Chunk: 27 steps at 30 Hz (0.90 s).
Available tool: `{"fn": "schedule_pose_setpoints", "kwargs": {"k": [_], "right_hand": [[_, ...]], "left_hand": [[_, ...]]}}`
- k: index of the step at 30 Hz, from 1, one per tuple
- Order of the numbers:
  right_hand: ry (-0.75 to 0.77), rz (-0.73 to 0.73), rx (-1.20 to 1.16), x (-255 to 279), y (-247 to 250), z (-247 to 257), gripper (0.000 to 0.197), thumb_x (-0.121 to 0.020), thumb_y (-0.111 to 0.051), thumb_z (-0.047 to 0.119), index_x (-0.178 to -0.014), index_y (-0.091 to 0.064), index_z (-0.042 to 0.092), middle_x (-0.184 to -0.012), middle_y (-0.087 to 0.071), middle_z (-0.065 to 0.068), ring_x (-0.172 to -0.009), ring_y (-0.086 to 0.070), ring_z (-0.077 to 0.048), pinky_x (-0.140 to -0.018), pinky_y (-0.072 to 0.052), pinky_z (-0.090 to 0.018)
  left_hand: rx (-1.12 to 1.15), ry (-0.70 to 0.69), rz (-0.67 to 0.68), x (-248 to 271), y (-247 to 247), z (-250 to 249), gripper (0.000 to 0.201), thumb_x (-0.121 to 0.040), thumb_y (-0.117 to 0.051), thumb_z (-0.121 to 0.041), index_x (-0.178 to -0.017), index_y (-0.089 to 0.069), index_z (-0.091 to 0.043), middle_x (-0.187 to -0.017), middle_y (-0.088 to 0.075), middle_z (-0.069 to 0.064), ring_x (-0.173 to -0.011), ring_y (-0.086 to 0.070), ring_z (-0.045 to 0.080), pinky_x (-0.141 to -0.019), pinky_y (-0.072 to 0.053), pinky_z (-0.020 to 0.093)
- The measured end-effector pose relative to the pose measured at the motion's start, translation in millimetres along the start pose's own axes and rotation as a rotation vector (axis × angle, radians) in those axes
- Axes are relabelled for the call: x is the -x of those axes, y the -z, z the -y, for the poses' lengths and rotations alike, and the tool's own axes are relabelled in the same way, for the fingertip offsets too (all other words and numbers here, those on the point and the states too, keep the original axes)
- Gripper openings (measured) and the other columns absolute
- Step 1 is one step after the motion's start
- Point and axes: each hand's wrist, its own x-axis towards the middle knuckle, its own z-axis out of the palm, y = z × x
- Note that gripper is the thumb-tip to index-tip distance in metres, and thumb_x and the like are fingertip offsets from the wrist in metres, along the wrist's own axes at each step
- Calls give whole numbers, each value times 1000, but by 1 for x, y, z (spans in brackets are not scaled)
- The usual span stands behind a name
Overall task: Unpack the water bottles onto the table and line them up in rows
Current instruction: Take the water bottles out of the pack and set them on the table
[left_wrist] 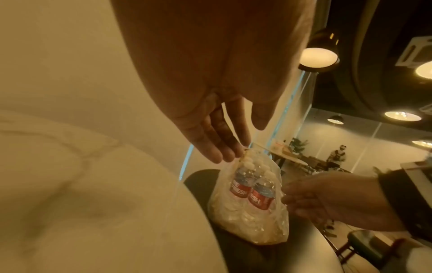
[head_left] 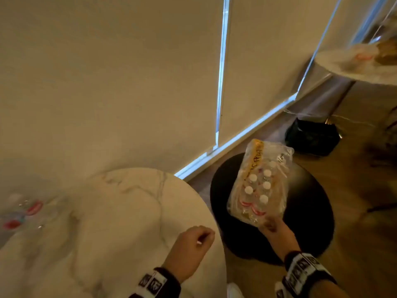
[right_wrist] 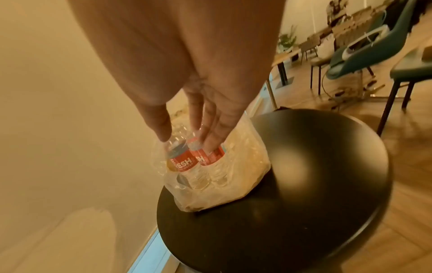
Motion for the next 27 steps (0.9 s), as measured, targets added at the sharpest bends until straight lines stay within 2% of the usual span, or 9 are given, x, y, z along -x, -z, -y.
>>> {"fn": "schedule_pose_setpoints", "kwargs": {"k": [3,7,10,13,14,16,20,23,27], "right_hand": [[3,-60,-154,-40,-4,3,37,-90,-67,25,-122,-48,22,-111,-60,-2,-100,-57,-19,-83,-43,-30],[-45,-100,-89,-87,-18,-17,71,-67,-76,59,-127,-47,33,-126,-57,0,-110,-58,-24,-91,-52,-46],[-35,-78,68,-98,-21,-14,75,-70,-79,46,-132,-47,16,-131,-52,-11,-111,-57,-30,-91,-50,-41],[12,-41,155,-106,-22,-15,74,-78,-75,44,-138,-40,18,-137,-50,-9,-124,-51,-30,-102,-44,-42],[7,-34,116,-107,-21,-15,71,-79,-74,44,-137,-40,21,-135,-53,-7,-123,-52,-29,-102,-44,-42],[10,-32,72,-104,-16,-15,61,-78,-72,47,-128,-42,30,-127,-60,-2,-116,-59,-26,-96,-48,-40],[95,-41,69,-84,-5,-8,65,-69,-74,56,-123,-44,37,-119,-63,5,-108,-62,-22,-89,-53,-39],[269,-83,96,-50,2,14,63,-73,-77,46,-126,-42,39,-123,-60,6,-110,-61,-19,-88,-54,-41],[512,-39,136,8,-14,52,57,-75,-76,44,-124,-45,38,-122,-59,12,-106,-61,-10,-86,-56,-35]], "left_hand": [[-33,4,24,-79,-50,-14,28,-97,-58,-33,-123,-62,-25,-115,-66,-7,-105,-62,3,-88,-50,13],[-65,21,26,-159,-113,-13,43,-94,-57,-42,-134,-45,-34,-134,-51,-6,-122,-54,13,-106,-46,34],[-214,3,-14,-198,-136,2,66,-89,-55,-54,-147,-31,-34,-150,-35,-7,-135,-40,16,-113,-40,40],[-381,-10,-24,-216,-148,17,79,-88,-57,-55,-152,-18,-30,-161,-18,-3,-145,-25,22,-114,-39,45],[-377,13,-27,-218,-149,18,80,-89,-61,-49,-152,-16,-27,-161,-17,1,-146,-25,24,-113,-39,45],[-388,36,-45,-221,-151,20,75,-89,-66,-39,-148,-22,-23,-155,-30,7,-137,-42,28,-105,-48,46],[-258,-27,-72,-200,-130,9,69,-88,-63,-49,-143,-27,-32,-140,-48,-2,-125,-52,19,-98,-53,45],[-62,-48,-144,-154,-98,-9,66,-82,-71,-50,-135,-37,-34,-134,-51,-9,-122,-52,10,-102,-50,34],[86,-63,-316,-80,-43,-13,68,-83,-76,-32,-141,-42,-31,-138,-49,-10,-125,-49,4,-105,-44,24]]}}
